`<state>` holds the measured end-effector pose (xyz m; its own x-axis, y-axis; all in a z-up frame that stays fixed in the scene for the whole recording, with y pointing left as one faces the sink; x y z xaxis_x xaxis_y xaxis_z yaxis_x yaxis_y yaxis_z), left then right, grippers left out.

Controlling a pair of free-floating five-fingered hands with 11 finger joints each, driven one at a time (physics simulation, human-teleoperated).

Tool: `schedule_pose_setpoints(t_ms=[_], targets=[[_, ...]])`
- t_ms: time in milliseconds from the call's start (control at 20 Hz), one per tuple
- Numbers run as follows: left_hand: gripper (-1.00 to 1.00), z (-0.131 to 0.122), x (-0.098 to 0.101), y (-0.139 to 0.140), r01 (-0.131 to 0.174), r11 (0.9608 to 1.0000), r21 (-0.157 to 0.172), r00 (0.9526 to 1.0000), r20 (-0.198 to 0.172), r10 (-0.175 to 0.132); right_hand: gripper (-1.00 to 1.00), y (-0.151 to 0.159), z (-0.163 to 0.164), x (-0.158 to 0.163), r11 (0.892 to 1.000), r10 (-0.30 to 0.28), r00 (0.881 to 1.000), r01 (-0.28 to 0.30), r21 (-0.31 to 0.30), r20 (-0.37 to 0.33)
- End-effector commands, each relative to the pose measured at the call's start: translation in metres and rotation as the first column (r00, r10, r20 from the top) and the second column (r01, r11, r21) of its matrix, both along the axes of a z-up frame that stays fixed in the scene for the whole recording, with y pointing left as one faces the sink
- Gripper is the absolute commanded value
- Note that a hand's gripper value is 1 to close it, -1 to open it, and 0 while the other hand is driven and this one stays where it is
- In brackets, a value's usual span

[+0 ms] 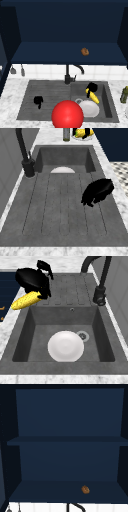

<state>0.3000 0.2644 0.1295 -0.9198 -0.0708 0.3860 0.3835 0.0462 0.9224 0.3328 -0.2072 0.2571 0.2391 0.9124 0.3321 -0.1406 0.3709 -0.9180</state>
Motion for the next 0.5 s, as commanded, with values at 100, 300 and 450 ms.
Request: schedule_pose_setpoints(t_ms=[100,300,450], targets=[[0.00,0.000,0.000,0.000,0.000,1.0000,0.000,1.0000,0.000,0.000,1.00,-0.006,0.029,-0.028,0.994,0.083,0.996,-0.080,-0.072,0.037],[0.00,0.000,0.000,0.000,0.000,1.0000,0.000,1.0000,0.000,0.000,1.00,-0.012,0.046,-0.049,0.993,0.091,0.995,-0.088,-0.081,0.040],[0.00,0.000,0.000,0.000,0.000,1.0000,0.000,1.0000,0.000,0.000,1.00,-0.025,0.043,-0.059,0.993,0.116,0.992,-0.115,-0.019,0.040]])
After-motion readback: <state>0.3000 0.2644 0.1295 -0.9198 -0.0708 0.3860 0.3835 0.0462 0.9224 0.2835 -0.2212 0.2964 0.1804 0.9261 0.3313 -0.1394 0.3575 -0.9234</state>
